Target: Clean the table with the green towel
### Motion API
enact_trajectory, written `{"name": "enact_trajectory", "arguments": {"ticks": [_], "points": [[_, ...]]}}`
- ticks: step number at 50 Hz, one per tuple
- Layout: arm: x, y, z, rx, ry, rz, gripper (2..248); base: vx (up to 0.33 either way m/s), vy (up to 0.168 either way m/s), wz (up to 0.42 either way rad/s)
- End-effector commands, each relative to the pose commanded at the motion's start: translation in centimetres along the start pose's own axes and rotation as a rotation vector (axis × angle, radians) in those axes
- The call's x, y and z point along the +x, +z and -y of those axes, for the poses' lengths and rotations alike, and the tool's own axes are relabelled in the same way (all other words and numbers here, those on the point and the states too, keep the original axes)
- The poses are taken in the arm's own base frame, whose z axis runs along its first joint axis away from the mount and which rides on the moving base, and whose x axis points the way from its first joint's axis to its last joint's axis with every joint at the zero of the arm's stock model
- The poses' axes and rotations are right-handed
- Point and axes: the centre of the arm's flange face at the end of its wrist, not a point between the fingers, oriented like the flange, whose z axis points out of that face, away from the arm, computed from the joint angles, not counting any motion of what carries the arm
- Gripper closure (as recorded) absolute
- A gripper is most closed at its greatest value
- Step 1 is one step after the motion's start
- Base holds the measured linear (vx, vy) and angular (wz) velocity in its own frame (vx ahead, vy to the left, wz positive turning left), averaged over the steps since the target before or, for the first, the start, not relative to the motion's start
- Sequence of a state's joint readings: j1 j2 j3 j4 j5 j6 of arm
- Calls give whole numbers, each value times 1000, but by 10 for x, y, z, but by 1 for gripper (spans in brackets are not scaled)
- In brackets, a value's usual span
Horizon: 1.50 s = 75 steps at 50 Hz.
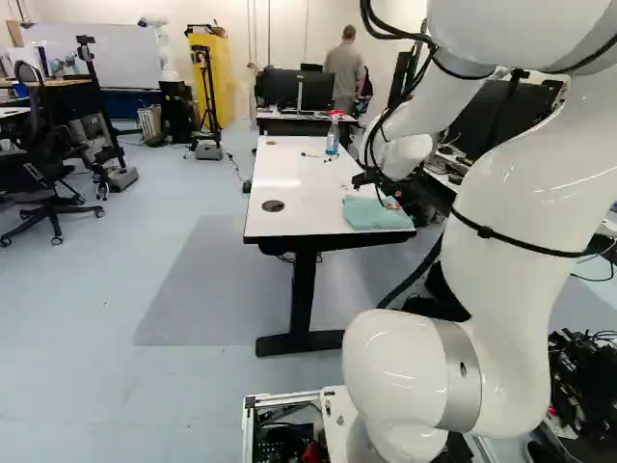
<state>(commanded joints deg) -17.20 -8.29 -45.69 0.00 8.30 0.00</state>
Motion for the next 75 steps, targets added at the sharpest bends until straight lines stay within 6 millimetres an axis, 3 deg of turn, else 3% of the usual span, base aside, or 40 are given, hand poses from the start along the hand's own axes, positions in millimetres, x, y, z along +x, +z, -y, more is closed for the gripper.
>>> {"name": "enact_trajectory", "arguments": {"ticks": [21,38,39,43,44,48,49,54,55,59,60,64,65,69,70,75], "points": [[-13,23,0,0,0,48,3,0,0,0],[-13,23,0,0,0,48,3,0,0,0],[-13,23,0,0,0,48,16,0,0,0],[-13,23,0,0,0,48,16,0,0,0],[-13,23,0,0,0,48,54,0,0,0],[-13,23,0,0,0,48,54,0,0,0],[-13,23,0,0,0,48,92,0,0,0],[-13,23,0,0,0,48,92,0,0,0],[-13,23,0,0,0,48,131,0,0,0],[-13,23,0,0,0,48,131,0,0,0],[-13,23,0,0,0,48,169,0,0,0],[-13,23,0,0,0,48,169,0,0,0],[-13,23,0,0,0,48,207,0,0,0],[-13,23,0,0,0,48,207,0,0,0],[-13,23,0,0,0,48,230,0,0,0],[-13,23,0,0,0,48,230,0,0,0]]}}
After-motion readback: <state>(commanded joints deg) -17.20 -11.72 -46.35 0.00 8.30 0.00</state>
